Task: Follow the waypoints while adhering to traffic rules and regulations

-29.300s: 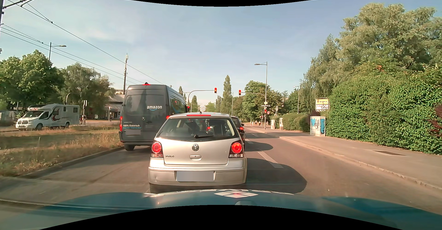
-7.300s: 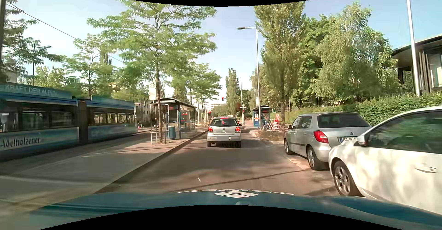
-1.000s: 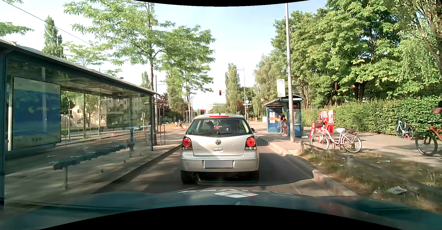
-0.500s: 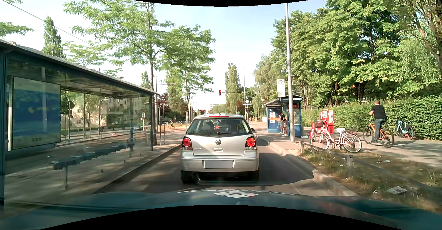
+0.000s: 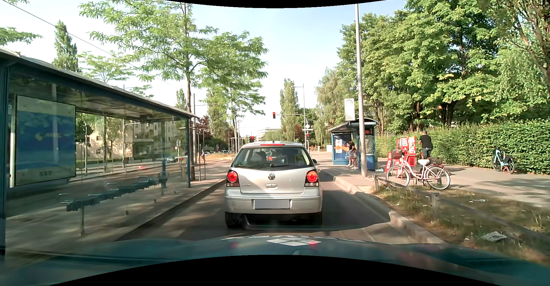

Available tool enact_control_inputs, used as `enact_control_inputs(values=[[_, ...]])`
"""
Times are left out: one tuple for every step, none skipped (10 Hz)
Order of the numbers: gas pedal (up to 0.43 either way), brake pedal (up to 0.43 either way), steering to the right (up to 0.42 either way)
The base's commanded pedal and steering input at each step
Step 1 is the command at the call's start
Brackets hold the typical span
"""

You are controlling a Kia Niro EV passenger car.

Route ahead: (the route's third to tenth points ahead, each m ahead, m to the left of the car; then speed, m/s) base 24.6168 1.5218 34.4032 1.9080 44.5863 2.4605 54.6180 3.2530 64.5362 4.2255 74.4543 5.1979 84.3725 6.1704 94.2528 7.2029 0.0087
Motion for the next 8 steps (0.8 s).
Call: enact_control_inputs(values=[[0.0,0.226,-0.004],[0.0,0.226,-0.004],[0.0,0.226,-0.003],[0.0,0.226,-0.003],[0.0,0.226,-0.003],[0.0,0.226,-0.003],[0.0,0.226,-0.004],[0.0,0.226,-0.004]])
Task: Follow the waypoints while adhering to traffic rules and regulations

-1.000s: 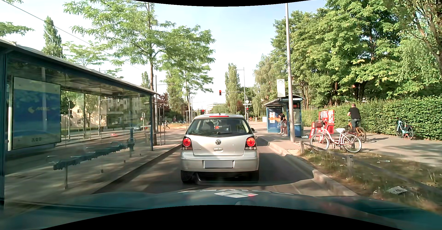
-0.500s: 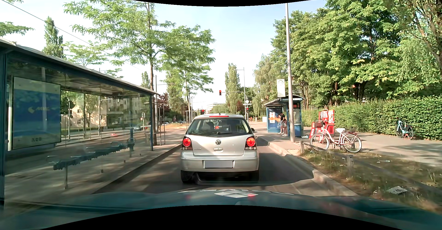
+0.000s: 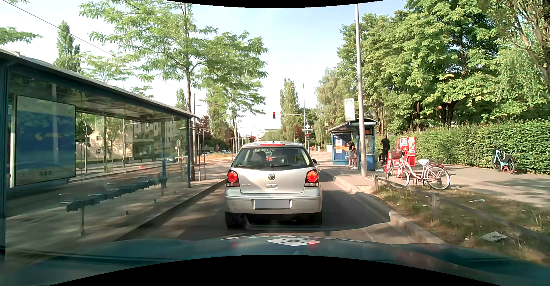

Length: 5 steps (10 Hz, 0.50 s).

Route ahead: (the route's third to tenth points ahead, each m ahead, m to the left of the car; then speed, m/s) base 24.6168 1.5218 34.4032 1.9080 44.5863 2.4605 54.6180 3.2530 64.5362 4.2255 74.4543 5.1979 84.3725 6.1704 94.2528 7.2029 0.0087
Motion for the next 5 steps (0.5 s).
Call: enact_control_inputs(values=[[0.0,0.226,-0.003],[0.0,0.226,-0.003],[0.0,0.226,-0.003],[0.0,0.226,-0.003],[0.0,0.226,-0.003]])
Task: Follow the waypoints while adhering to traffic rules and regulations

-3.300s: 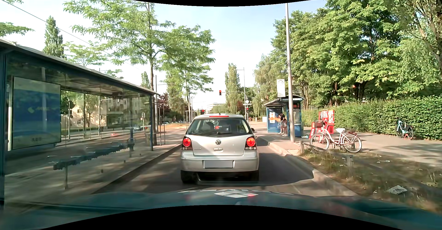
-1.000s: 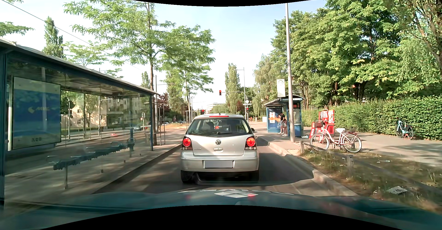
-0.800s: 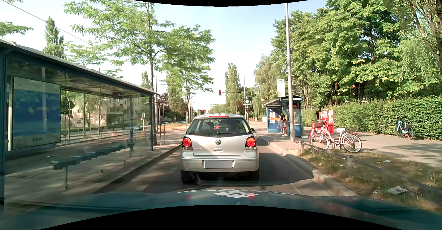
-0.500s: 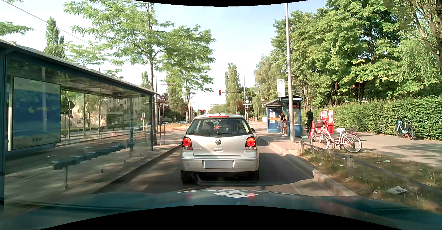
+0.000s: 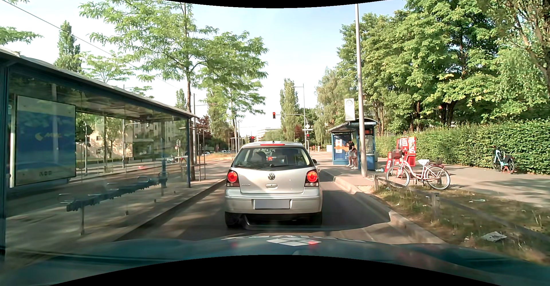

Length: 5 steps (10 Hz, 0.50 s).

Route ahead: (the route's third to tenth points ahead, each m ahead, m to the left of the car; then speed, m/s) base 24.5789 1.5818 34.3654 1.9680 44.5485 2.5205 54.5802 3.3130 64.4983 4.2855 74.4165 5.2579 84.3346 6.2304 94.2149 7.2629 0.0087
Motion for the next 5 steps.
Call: enact_control_inputs(values=[[0.0,0.226,-0.003],[0.0,0.226,-0.003],[0.0,0.226,-0.003],[0.0,0.226,-0.003],[0.0,0.226,-0.003]])
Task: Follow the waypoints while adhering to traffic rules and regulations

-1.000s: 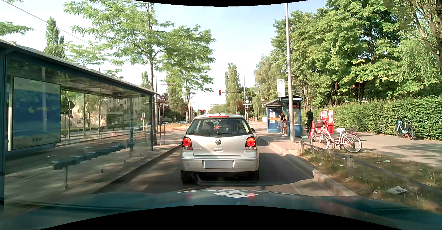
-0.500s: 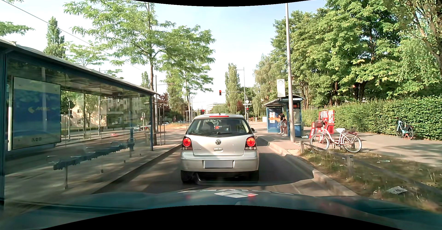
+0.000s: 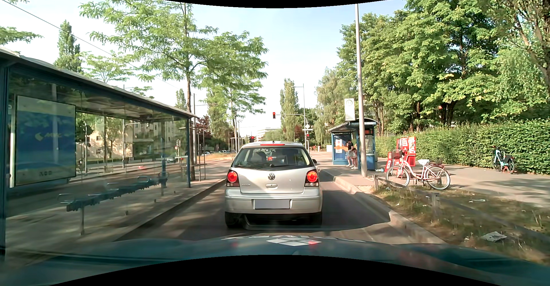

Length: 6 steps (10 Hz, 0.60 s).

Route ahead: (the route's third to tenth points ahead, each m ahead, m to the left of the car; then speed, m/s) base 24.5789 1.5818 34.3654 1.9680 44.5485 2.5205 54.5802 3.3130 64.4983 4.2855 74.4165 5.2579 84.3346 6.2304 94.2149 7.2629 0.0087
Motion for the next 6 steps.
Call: enact_control_inputs(values=[[0.0,0.226,-0.003],[0.0,0.226,-0.003],[0.0,0.226,-0.003],[0.0,0.226,-0.003],[0.0,0.226,-0.003],[0.0,0.226,-0.003]])
